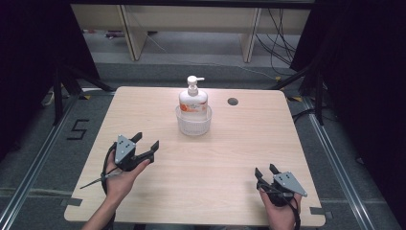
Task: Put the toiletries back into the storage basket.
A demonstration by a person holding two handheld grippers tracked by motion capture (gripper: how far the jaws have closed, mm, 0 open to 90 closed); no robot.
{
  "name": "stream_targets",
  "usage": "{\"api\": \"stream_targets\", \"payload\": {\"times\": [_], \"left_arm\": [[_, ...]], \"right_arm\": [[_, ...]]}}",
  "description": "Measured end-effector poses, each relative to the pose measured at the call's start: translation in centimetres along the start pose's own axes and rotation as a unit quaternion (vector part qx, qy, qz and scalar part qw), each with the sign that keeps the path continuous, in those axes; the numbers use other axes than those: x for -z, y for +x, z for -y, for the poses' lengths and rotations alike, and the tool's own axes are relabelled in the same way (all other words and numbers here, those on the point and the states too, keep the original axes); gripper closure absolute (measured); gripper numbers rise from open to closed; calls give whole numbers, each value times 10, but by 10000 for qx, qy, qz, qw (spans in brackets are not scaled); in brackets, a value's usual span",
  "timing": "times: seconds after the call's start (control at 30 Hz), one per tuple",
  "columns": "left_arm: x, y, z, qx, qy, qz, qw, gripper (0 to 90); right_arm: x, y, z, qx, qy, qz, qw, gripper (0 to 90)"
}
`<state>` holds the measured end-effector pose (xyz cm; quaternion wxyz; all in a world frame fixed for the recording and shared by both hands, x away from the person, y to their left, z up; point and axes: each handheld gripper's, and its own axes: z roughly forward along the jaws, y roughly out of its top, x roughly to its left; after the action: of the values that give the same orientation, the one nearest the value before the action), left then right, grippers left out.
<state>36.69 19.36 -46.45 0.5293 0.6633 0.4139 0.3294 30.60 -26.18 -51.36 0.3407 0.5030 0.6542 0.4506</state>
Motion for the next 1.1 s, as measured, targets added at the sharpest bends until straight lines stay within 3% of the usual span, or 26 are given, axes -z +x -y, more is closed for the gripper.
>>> {"api": "stream_targets", "payload": {"times": [0.27, 0.3, 0.37, 0.5, 0.53, 0.57, 0.77, 0.97, 1.1], "left_arm": [[6, 5, 27, 15, 86, 9, 10000, 293], [7, 5, 30, 21, 113, -13, 9999, 292], [8, 6, 37, 16, 157, -17, 9999, 293], [9, 9, 50, 82, 172, -41, 9998, 292], [10, 10, 51, 64, 226, -85, 9997, 292], [9, 10, 53, 113, 141, -92, 9998, 292], [8, 10, 62, 126, 133, -94, 9998, 293], [8, 9, 62, 1, 73, -144, 9999, 292], [8, 9, 62, 39, 59, -154, 9999, 292]], "right_arm": [[0, 1, 0, -53, -16, 18, 10000, 425], [0, 0, 0, 68, -38, 66, 9999, 425], [1, 2, 0, -93, 9, 56, 9999, 425], [-1, 0, 1, 83, -92, 73, 9999, 425], [-1, 1, 0, 36, -78, 34, 10000, 425], [-2, -1, 1, 146, -117, 76, 9998, 425], [-1, 0, 0, 5, 11, -22, 10000, 425], [-1, 0, 0, 3, 30, -1, 10000, 425], [-1, 1, 0, -28, 37, 2, 10000, 425]]}}
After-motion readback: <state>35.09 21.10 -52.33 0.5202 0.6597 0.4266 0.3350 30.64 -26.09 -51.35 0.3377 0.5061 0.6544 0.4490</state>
